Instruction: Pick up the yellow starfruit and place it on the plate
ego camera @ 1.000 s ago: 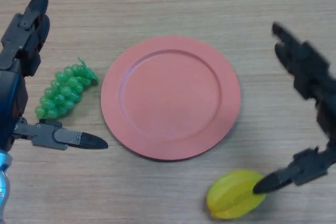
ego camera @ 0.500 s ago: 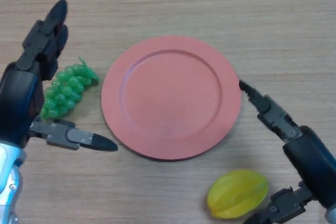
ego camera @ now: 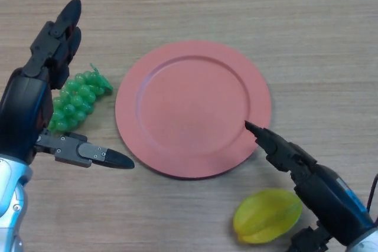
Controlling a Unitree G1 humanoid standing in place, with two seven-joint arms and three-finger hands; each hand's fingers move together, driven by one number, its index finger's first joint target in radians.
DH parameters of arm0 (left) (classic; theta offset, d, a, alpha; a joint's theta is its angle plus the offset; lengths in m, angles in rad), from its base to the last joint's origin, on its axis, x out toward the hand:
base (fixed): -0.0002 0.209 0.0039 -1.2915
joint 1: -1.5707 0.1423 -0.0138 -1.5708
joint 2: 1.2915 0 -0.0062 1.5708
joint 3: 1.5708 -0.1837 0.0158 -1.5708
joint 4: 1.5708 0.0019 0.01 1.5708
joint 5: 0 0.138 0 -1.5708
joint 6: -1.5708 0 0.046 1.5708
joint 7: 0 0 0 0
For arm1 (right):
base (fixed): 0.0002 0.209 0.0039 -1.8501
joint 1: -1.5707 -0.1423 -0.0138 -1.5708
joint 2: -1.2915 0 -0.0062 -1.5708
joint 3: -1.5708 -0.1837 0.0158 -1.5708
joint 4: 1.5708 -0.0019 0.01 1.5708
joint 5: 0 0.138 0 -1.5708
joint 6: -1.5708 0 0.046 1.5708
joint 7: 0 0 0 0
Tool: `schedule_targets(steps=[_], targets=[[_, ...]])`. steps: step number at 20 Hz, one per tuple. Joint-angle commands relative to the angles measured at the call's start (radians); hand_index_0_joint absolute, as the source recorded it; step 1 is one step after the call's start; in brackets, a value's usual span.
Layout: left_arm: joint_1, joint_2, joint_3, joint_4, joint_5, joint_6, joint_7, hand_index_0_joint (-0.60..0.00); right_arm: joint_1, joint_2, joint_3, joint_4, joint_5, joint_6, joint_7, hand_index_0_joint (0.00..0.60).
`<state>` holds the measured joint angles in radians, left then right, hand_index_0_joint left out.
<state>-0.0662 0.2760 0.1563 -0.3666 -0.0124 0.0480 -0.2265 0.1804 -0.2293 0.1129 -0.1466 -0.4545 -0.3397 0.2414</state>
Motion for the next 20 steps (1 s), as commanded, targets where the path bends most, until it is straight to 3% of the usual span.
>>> schedule_targets(steps=[1,8,9,10,11,12,13,14,20], targets=[[-0.021,0.049,0.067,-0.073,-0.013,-0.072,0.000,0.000,-0.022,-0.017,-0.011,-0.016,0.047,-0.172,-0.060,0.000],[-0.035,0.065,0.097,-0.081,-0.046,-0.062,0.002,0.000,-0.061,-0.006,-0.004,0.099,0.032,-0.203,-0.113,0.000],[-0.030,0.063,0.098,-0.075,-0.046,-0.071,0.004,0.000,-0.065,-0.005,0.001,0.116,0.027,-0.206,-0.115,0.050],[-0.030,0.063,0.098,-0.075,-0.047,-0.071,0.004,0.000,-0.066,-0.005,0.001,0.117,0.027,-0.205,-0.114,0.150],[-0.027,0.063,0.101,-0.081,-0.051,-0.065,0.005,0.000,-0.065,-0.007,0.001,0.123,0.031,-0.200,-0.104,0.300],[-0.025,0.062,0.104,-0.088,-0.057,-0.059,0.006,0.000,-0.062,-0.008,0.001,0.127,0.038,-0.194,-0.092,0.400],[-0.014,0.060,0.114,-0.120,-0.077,-0.041,0.004,0.000,-0.053,-0.013,-0.005,0.136,0.067,-0.163,-0.054,0.542],[-0.008,0.059,0.117,-0.134,-0.080,-0.038,0.002,0.000,-0.047,-0.013,-0.008,0.136,0.091,-0.135,-0.029,0.600],[0.003,0.062,0.129,-0.137,-0.058,-0.034,-0.027,0.000,-0.056,-0.007,-0.020,0.123,0.177,-0.088,-0.009,0.600]])
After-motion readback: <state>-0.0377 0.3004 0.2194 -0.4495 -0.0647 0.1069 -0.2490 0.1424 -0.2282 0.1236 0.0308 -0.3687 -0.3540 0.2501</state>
